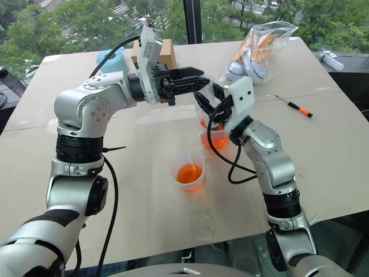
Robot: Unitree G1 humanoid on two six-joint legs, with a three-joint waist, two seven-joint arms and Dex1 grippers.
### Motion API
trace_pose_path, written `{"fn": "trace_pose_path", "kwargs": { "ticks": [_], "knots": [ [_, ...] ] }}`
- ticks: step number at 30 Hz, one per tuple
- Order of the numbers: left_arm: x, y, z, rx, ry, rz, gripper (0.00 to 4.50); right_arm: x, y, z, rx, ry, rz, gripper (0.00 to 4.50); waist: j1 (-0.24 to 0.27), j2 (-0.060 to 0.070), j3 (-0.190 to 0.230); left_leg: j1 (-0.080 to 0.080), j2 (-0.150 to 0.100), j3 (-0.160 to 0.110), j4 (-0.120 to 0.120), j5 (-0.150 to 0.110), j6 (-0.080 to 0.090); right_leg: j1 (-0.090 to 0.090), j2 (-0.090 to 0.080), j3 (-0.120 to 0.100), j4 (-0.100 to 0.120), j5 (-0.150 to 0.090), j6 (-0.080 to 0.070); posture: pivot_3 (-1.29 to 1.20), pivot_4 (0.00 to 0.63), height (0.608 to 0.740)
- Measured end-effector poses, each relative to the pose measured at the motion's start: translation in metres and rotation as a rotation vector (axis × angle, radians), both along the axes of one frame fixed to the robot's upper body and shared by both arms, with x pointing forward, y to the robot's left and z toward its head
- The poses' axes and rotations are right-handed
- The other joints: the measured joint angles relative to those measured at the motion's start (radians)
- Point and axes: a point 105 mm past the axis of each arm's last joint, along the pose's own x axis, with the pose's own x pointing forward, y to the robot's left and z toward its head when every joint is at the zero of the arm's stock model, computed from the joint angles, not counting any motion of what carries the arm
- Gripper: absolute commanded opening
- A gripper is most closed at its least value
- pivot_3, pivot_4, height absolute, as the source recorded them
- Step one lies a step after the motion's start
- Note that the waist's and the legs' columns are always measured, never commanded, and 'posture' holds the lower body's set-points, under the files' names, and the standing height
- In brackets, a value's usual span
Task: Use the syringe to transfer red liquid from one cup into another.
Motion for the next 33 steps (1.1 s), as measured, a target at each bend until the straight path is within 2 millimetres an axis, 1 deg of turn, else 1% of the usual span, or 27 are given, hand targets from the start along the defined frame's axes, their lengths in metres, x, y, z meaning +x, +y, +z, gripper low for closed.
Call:
{"fn": "trace_pose_path", "kwargs": {
  "ticks": [9, 21, 33],
  "knots": [
    [0.003, -0.004, 0.004, -0.020, 0.003, 0.006, 1.42, 0.001, -0.003, 0.002, 0.009, -0.010, -0.012, 1.49, 0.000, 0.000, 0.000, 0.000, 0.000, 0.000, 0.000, 0.000, 0.000, 0.000, 0.000, 0.000, 0.000, 0.000, 0.000, 0.00, 0.150, 0.740],
    [0.000, -0.010, 0.023, -0.019, -0.055, -0.011, 1.42, -0.002, -0.006, 0.012, 0.030, -0.059, -0.019, 1.49, 0.000, 0.000, 0.000, 0.000, 0.000, 0.000, 0.000, 0.000, 0.000, 0.000, 0.000, 0.000, 0.000, 0.000, 0.000, 0.00, 0.150, 0.740],
    [0.000, -0.009, 0.025, -0.015, -0.063, -0.002, 1.42, -0.001, -0.005, 0.009, 0.020, -0.045, -0.020, 1.49, 0.000, 0.000, 0.000, 0.000, 0.000, 0.000, 0.000, 0.000, 0.000, 0.000, 0.000, 0.000, 0.000, 0.000, 0.000, 0.00, 0.150, 0.740]
  ]
}}
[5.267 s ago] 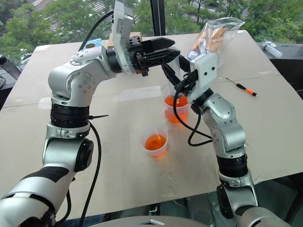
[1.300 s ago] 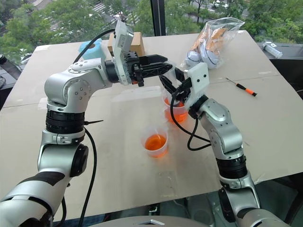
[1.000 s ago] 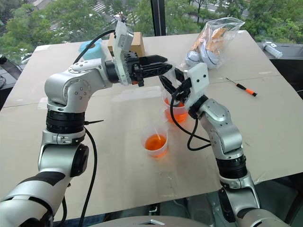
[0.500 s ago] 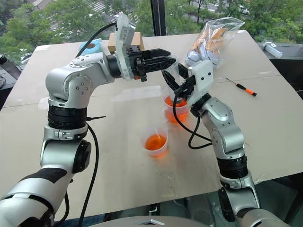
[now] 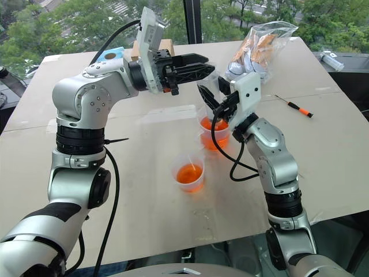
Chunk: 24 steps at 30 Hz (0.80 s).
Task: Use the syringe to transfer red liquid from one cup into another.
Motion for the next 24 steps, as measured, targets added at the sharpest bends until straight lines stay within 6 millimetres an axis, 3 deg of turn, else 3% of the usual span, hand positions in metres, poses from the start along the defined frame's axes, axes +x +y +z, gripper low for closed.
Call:
{"fn": "trace_pose_path", "kwargs": {
  "ticks": [20, 24],
  "knots": [
    [0.001, -0.002, 0.011, -0.026, -0.019, 0.008, 1.42, 0.003, -0.002, -0.001, 0.003, 0.002, -0.014, 1.49, 0.000, 0.000, 0.000, 0.000, 0.000, 0.000, 0.000, 0.000, 0.000, 0.000, 0.000, 0.000, 0.000, 0.000, 0.000, 0.00, 0.150, 0.740],
    [-0.003, 0.004, 0.026, -0.078, -0.085, 0.004, 3.35, 0.004, 0.001, -0.007, -0.012, 0.023, -0.002, 1.49, -0.003, 0.000, 0.000, 0.000, 0.000, 0.000, 0.000, 0.000, 0.000, 0.000, 0.000, 0.000, 0.000, 0.000, 0.000, 0.00, 0.150, 0.740]
  ]
}}
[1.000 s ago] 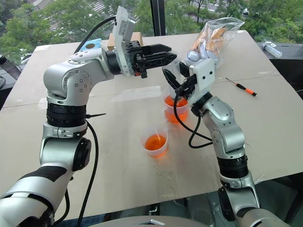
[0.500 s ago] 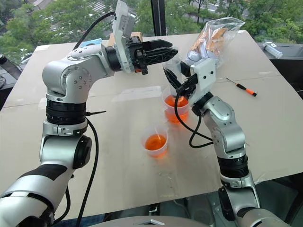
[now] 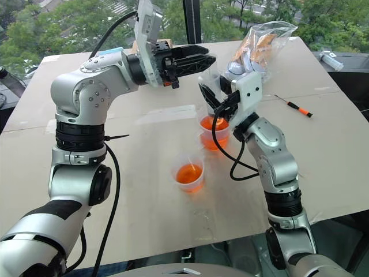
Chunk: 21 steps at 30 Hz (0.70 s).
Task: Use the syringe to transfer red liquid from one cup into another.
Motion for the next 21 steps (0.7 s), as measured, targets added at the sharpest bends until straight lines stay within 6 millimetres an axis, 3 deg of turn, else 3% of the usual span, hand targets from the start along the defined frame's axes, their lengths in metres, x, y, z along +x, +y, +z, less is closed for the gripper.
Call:
{"fn": "trace_pose_path", "kwargs": {
  "ticks": [2, 15, 21],
  "knots": [
    [-0.002, 0.003, 0.013, -0.016, -0.068, 0.021, 4.27, 0.002, 0.003, -0.009, -0.007, 0.035, 0.007, 1.49, 0.001, 0.000, 0.000, 0.000, 0.000, 0.000, 0.000, 0.000, 0.000, 0.000, 0.000, 0.000, 0.000, 0.000, 0.000, 0.00, 0.150, 0.740],
    [-0.008, 0.017, 0.039, -0.148, -0.107, 0.026, 4.27, 0.003, 0.003, -0.001, 0.007, 0.017, 0.003, 1.49, 0.002, 0.000, 0.000, 0.000, 0.000, 0.000, 0.000, 0.000, 0.000, 0.000, 0.000, 0.000, 0.000, 0.000, 0.000, 0.00, 0.150, 0.740],
    [-0.005, 0.040, 0.045, -0.138, -0.125, 0.064, 4.27, 0.001, -0.009, 0.030, 0.135, -0.041, 0.018, 1.49, -0.002, 0.000, 0.000, 0.000, 0.000, 0.000, 0.000, 0.000, 0.000, 0.000, 0.000, 0.000, 0.000, 0.000, 0.000, 0.00, 0.150, 0.740]
  ]
}}
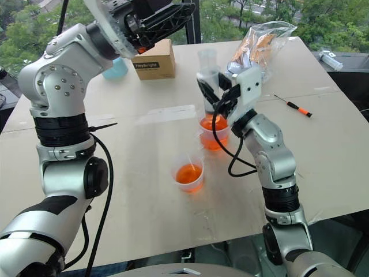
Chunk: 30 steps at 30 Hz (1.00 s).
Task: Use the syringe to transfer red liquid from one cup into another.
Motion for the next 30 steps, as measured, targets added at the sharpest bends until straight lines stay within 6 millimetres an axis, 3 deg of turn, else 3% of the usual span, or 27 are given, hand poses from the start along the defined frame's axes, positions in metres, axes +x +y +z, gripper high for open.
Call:
{"fn": "trace_pose_path", "kwargs": {
  "ticks": [4, 9, 14, 23, 30],
  "knots": [
    [0.005, 0.015, -0.001, 0.016, 0.006, 0.041, 4.27, -0.001, -0.009, 0.008, 0.053, -0.012, 0.011, 1.49, 0.003, 0.000, 0.000, 0.000, 0.000, 0.000, 0.000, 0.000, 0.000, 0.000, 0.000, 0.000, 0.000, 0.000, 0.000, 0.00, 0.150, 0.740],
    [0.005, 0.016, -0.003, 0.023, 0.006, 0.047, 4.27, -0.005, -0.006, 0.019, 0.107, -0.028, 0.071, 1.49, 0.002, 0.000, 0.000, 0.000, 0.000, 0.000, 0.000, 0.000, 0.000, 0.000, 0.000, 0.000, 0.000, 0.000, 0.000, 0.00, 0.150, 0.740],
    [0.005, 0.024, -0.017, 0.050, 0.037, 0.089, 4.27, -0.008, -0.009, 0.019, 0.099, -0.036, 0.115, 1.49, 0.001, 0.000, 0.000, 0.000, 0.000, 0.000, 0.000, 0.000, 0.000, 0.000, 0.000, 0.000, 0.000, 0.000, 0.000, 0.00, 0.150, 0.740],
    [0.002, 0.027, -0.016, 0.045, 0.027, 0.099, 4.27, -0.003, -0.011, 0.010, 0.050, -0.030, 0.124, 1.49, 0.002, 0.000, 0.000, 0.000, 0.000, 0.000, 0.000, 0.000, 0.000, 0.000, 0.000, 0.000, 0.000, 0.000, 0.000, 0.00, 0.150, 0.740],
    [0.000, 0.027, -0.016, 0.050, 0.023, 0.076, 4.27, -0.007, -0.011, 0.014, 0.032, -0.060, 0.157, 1.49, 0.002, 0.000, 0.000, 0.000, 0.000, 0.000, 0.000, 0.000, 0.000, 0.000, 0.000, 0.000, 0.000, 0.000, 0.000, 0.00, 0.150, 0.740]
  ]
}}
